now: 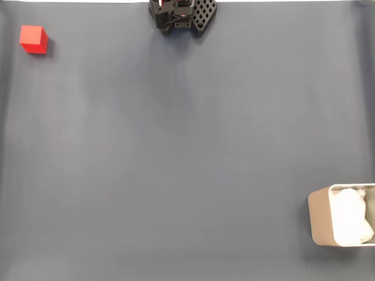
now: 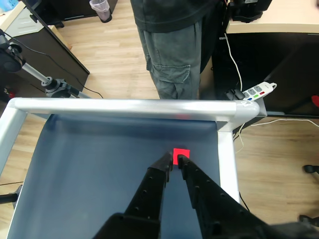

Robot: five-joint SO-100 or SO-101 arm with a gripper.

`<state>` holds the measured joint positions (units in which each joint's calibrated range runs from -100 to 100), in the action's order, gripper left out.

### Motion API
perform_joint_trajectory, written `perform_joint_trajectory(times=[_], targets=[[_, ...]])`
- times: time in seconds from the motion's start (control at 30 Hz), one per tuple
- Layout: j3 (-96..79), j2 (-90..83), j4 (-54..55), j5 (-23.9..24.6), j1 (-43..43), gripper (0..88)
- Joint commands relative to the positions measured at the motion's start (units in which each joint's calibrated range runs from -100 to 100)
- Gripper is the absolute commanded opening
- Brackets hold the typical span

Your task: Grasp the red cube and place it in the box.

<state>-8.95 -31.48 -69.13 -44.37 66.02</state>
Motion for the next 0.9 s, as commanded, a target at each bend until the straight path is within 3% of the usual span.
perform_joint_trajectory(times=[0.0,0.5,0.87], targets=[[0.1,0.2,1.8,0.3,1.7,0.0],[-3.2,-0.1,2.7,1.5,4.9,0.5],[-8.6,-1.3,4.4,0.1,5.6,11.0]])
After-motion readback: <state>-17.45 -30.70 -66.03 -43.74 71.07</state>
